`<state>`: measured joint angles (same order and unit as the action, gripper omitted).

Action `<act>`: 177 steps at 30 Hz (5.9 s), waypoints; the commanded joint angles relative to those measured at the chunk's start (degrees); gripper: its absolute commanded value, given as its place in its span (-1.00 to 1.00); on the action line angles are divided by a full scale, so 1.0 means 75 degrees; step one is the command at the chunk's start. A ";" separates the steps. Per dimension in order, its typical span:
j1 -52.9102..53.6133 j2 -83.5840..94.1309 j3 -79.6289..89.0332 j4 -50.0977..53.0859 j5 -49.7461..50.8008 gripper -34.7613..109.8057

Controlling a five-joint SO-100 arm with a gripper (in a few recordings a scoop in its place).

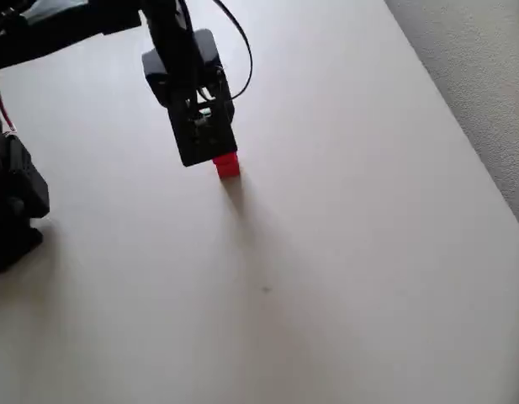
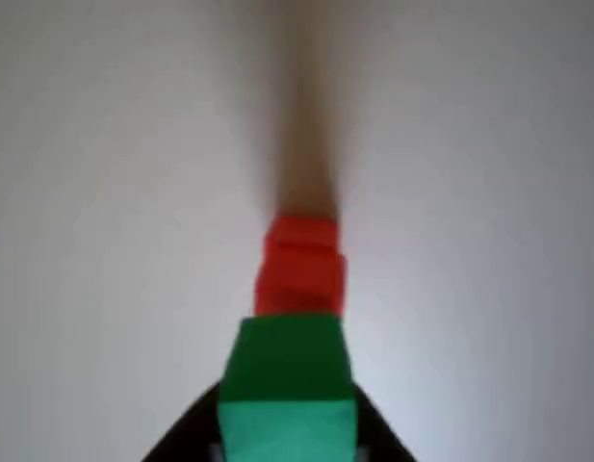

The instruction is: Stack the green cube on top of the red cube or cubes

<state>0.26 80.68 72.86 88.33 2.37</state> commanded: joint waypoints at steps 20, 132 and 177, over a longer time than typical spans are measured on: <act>-0.0023 -0.0293 -0.0562 -0.0117 0.0082 -0.54; 0.0996 1.4402 1.2891 -0.1770 -0.2285 -0.54; 0.0996 1.4402 1.2891 -0.1770 -0.2297 -0.54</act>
<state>7.29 188.09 169.63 74.71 -15.12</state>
